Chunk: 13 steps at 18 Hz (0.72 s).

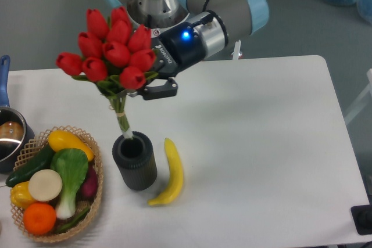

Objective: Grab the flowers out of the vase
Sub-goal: 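Raise the tulip bunch higher and carry it away from the vase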

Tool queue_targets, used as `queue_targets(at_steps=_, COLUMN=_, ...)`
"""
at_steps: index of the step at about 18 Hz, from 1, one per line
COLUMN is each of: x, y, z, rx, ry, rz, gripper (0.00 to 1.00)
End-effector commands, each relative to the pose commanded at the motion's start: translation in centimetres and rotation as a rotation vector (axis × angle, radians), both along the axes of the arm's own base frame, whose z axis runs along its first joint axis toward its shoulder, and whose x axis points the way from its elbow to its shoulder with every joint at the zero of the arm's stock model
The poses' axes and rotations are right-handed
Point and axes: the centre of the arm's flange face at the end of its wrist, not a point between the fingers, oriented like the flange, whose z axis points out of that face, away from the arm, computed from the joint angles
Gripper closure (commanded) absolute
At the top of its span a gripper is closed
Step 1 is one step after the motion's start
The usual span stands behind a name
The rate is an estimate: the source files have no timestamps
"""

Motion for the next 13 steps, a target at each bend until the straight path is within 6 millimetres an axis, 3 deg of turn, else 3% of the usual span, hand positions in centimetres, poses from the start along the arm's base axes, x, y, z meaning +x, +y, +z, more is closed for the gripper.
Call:
queue_targets(at_steps=6, x=-4.2, y=-2.9, z=0.2, rx=0.000, ry=0.018, rz=0.087, gripper=0.55)
queue_targets(at_steps=13, x=-5.6, y=-4.1, z=-1.0, rx=-0.037, ry=0.025, rz=0.128, gripper=0.55)
